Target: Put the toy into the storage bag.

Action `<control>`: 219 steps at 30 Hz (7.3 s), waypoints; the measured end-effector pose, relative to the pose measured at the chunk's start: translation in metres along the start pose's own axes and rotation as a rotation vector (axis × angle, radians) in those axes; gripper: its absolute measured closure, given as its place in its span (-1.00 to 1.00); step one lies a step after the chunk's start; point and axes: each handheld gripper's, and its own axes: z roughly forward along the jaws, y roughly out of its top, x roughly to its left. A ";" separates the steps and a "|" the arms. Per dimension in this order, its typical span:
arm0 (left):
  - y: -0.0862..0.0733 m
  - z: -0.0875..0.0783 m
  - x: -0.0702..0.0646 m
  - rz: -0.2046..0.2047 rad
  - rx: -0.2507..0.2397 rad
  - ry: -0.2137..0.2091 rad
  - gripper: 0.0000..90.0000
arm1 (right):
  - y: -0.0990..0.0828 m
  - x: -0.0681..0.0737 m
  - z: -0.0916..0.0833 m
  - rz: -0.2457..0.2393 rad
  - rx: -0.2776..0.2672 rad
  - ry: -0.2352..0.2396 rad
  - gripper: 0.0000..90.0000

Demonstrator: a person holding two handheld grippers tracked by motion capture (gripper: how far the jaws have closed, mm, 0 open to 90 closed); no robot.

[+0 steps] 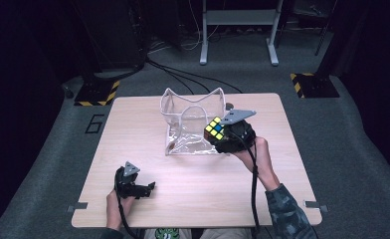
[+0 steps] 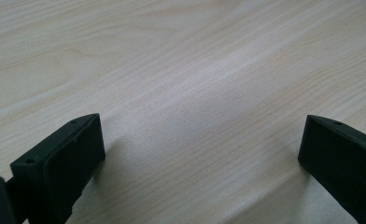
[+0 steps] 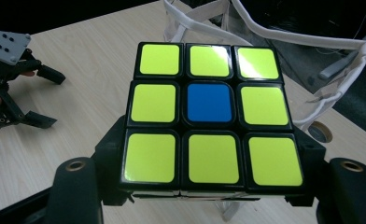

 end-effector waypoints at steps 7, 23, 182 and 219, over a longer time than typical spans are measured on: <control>0.000 0.000 0.000 0.000 0.000 0.000 -0.99 | 0.009 0.000 -0.001 -0.012 0.001 -0.011 -0.26; 0.000 0.000 0.000 0.000 0.000 0.000 -0.99 | 0.027 -0.009 -0.001 -0.030 -0.002 -0.030 -0.26; 0.000 0.001 0.000 -0.003 -0.004 -0.007 -0.99 | 0.007 -0.042 0.027 0.061 0.129 -0.112 -0.99; 0.000 0.001 0.000 -0.003 -0.004 -0.007 -0.99 | -0.146 -0.016 0.030 0.221 0.239 -0.117 -0.93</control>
